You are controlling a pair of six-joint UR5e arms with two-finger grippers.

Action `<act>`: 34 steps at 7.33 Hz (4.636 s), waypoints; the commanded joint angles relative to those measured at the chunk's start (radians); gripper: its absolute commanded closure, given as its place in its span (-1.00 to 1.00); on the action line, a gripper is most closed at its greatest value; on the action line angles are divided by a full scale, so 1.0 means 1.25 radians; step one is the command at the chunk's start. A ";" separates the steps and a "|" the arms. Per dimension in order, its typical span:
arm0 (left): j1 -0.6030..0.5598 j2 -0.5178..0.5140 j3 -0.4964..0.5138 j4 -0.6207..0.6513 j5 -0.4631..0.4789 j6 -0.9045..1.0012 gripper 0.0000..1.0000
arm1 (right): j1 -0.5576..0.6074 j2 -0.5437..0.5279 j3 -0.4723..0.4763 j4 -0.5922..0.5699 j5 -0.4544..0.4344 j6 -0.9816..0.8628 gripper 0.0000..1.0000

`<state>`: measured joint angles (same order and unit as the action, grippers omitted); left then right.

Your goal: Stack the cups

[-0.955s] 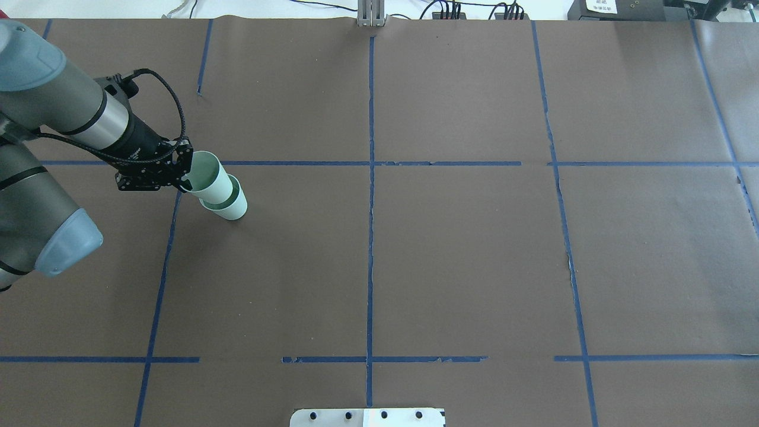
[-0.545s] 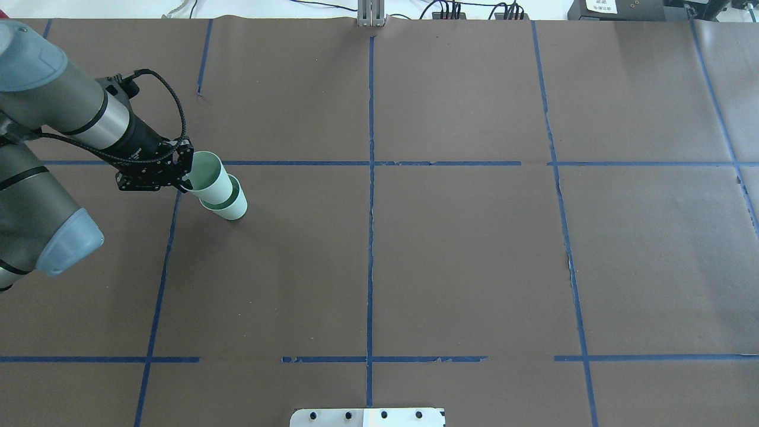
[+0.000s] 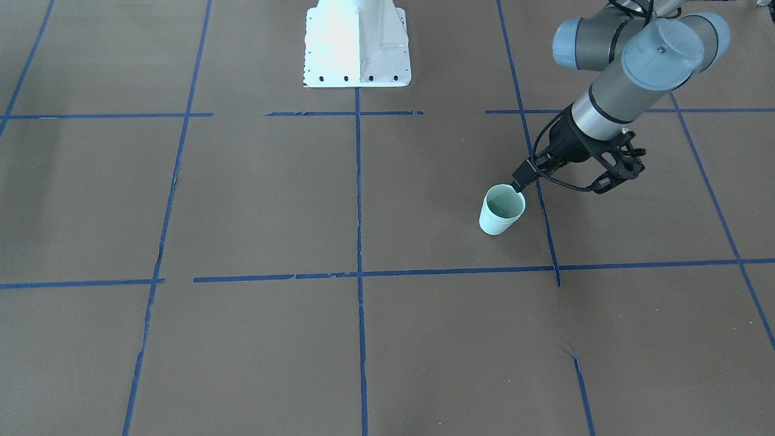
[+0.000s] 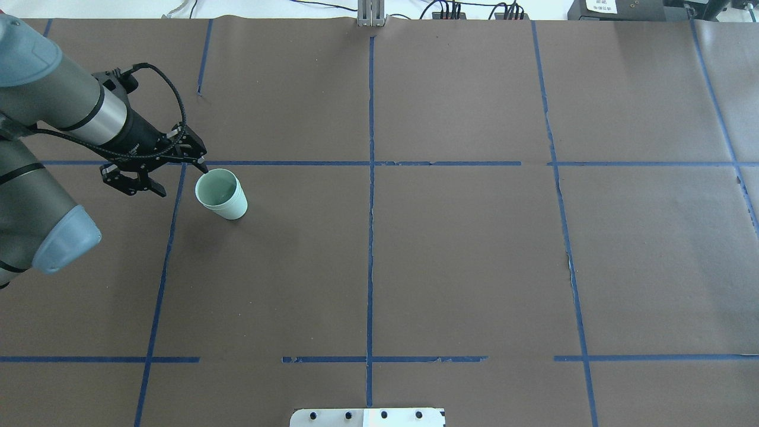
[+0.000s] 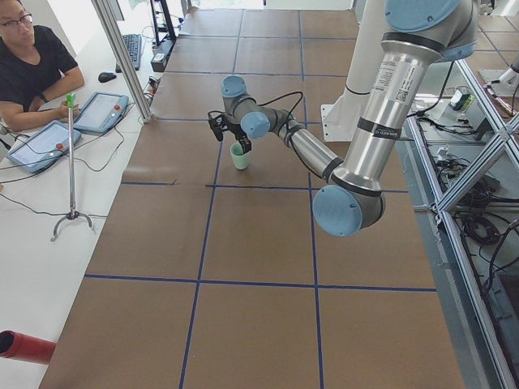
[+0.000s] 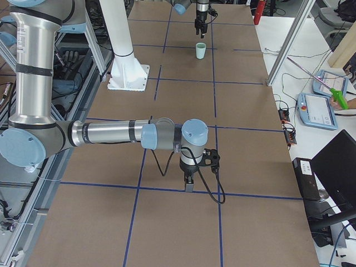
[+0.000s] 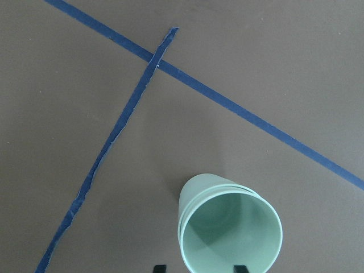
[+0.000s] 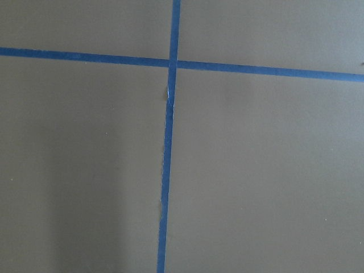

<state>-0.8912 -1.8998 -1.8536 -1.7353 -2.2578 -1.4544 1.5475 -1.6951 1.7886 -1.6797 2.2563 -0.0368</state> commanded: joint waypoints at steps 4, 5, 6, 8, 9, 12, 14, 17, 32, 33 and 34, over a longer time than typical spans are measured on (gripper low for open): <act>-0.322 0.278 -0.008 0.002 -0.010 0.751 -1.00 | 0.000 0.000 0.000 0.000 -0.001 0.000 -1.00; -0.422 0.313 0.026 0.004 -0.008 0.950 -1.00 | 0.000 0.000 0.000 0.000 -0.001 0.000 -1.00; -0.529 0.312 0.095 0.026 -0.008 1.116 -1.00 | 0.000 0.000 0.000 0.000 0.000 0.000 -1.00; -0.604 0.284 0.139 0.182 -0.004 1.289 -1.00 | 0.000 0.000 0.000 0.000 0.000 0.000 -1.00; -0.638 0.255 0.145 0.221 -0.009 1.296 -1.00 | 0.000 0.000 0.000 0.000 -0.001 0.000 -1.00; -0.636 0.252 0.147 0.247 -0.015 1.277 -1.00 | 0.000 0.000 0.000 0.000 0.000 0.000 -1.00; -0.605 0.259 0.158 0.243 -0.048 1.242 -1.00 | 0.000 0.000 0.000 0.000 0.000 0.000 -1.00; -0.549 0.264 0.155 0.246 -0.041 1.238 -1.00 | 0.000 0.000 0.000 0.000 -0.001 0.000 -1.00; -0.590 0.272 0.155 0.248 -0.069 1.316 -1.00 | 0.000 0.000 0.000 0.000 0.000 0.000 -1.00; -0.590 0.267 0.156 0.249 -0.070 1.312 -1.00 | 0.000 0.000 0.000 0.000 0.000 0.000 -1.00; -0.590 0.267 0.155 0.251 -0.068 1.312 -1.00 | 0.000 0.000 0.000 0.000 -0.001 0.000 -1.00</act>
<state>-1.6293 -1.5628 -1.6589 -1.4239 -2.3452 0.1877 1.5478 -1.6950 1.7884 -1.6796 2.2562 -0.0368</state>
